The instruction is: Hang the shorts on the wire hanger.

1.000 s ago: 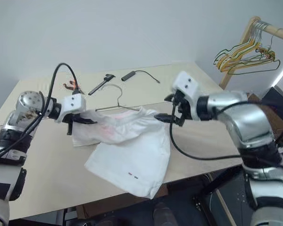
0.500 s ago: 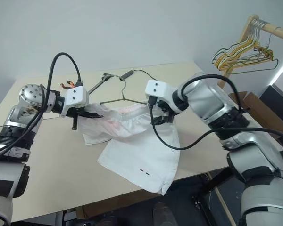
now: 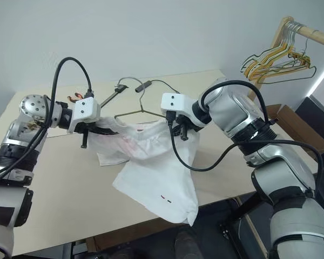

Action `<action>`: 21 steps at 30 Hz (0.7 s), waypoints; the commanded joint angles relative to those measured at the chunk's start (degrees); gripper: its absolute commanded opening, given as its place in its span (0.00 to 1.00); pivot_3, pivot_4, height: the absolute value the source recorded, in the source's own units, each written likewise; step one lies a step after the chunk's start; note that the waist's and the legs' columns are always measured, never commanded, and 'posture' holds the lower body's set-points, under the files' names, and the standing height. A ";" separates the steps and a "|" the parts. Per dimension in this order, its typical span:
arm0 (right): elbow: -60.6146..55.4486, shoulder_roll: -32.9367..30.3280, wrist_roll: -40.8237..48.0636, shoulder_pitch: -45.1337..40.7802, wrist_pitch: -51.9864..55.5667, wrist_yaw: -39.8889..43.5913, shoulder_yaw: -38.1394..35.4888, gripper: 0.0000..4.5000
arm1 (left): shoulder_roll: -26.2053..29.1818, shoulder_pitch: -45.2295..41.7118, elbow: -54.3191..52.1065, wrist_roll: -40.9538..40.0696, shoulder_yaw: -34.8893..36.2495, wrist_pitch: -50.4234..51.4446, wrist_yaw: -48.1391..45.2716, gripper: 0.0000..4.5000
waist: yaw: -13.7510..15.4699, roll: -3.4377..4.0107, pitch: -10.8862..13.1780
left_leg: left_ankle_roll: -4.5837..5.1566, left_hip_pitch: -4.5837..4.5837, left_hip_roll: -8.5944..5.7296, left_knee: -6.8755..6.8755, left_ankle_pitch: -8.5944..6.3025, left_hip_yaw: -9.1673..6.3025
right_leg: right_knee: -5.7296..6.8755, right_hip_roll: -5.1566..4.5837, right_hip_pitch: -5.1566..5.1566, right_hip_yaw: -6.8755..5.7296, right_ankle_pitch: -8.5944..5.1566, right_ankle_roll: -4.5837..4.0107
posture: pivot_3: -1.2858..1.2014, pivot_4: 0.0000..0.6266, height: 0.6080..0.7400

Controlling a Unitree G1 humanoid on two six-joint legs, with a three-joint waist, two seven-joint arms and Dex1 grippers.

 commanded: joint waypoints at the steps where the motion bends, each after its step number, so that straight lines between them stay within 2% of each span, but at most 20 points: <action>1: -1.57 -1.87 4.15 0.15 3.35 4.41 -5.29 0.00 | 0.32 -1.68 0.83 -3.46 3.17 0.17 -1.84 0.32 | 0.06 0.00 0.00 | 0.00 0.01 0.00 0.00 0.00 0.00 | 0.00 -0.01 0.01 0.00 0.00 0.00 | 0.46 0.00 1.00; 10: -9.57 -10.43 10.77 6.31 12.68 7.35 -11.03 0.00 | 2.56 -1.13 6.99 -2.64 5.27 -0.41 0.31 0.96 | 0.11 0.00 0.00 | 0.00 0.01 0.00 0.00 0.00 -0.04 | -0.01 -0.01 0.02 -0.04 0.00 0.00 | 0.45 0.00 1.00; 11: -10.78 -11.73 11.77 7.16 14.52 7.28 -11.77 0.00 | 2.74 -0.82 6.99 -2.71 5.59 -0.18 0.81 1.00 | 0.10 0.00 0.00 | 0.00 0.00 0.01 0.01 0.00 -0.04 | -0.02 -0.01 0.02 -0.04 0.00 0.00 | 0.45 0.00 1.00; 14: -15.47 -16.10 14.44 10.48 20.21 6.03 -14.21 0.00 | 2.99 0.10 6.06 -3.52 7.12 0.68 2.27 1.00 | 0.14 0.00 0.00 | 0.00 0.00 0.03 0.00 0.00 -0.03 | -0.03 -0.03 0.02 -0.04 -0.01 0.01 | 0.45 0.00 1.00; 16: -19.70 -19.45 17.30 14.69 25.69 4.04 -18.20 0.00 | 1.85 0.36 5.25 -4.44 9.70 0.34 6.88 1.00 | 0.23 0.00 0.00 | 0.01 -0.01 0.05 0.00 0.00 -0.04 | -0.05 -0.03 0.02 -0.04 -0.01 0.01 | 0.44 0.00 1.00; 19: -25.40 -21.78 21.40 21.13 35.70 -1.06 -26.52 0.00 | -0.83 -0.09 2.96 -7.39 14.33 3.79 14.08 1.00 | 0.72 -0.01 0.00 | 0.01 -0.04 0.08 0.03 -0.01 -0.09 | -0.04 -0.09 0.04 -0.11 -0.01 0.01 | 0.44 0.00 1.00; 21: -28.32 -20.59 21.02 26.28 44.45 -7.09 -34.68 0.00 | -3.49 -0.24 -2.55 -13.17 18.37 10.43 17.84 1.00 | 0.87 -0.02 -0.01 | 0.01 -0.01 0.06 0.03 0.00 -0.08 | -0.04 -0.19 0.07 -0.09 -0.01 0.02 | 0.43 0.00 1.00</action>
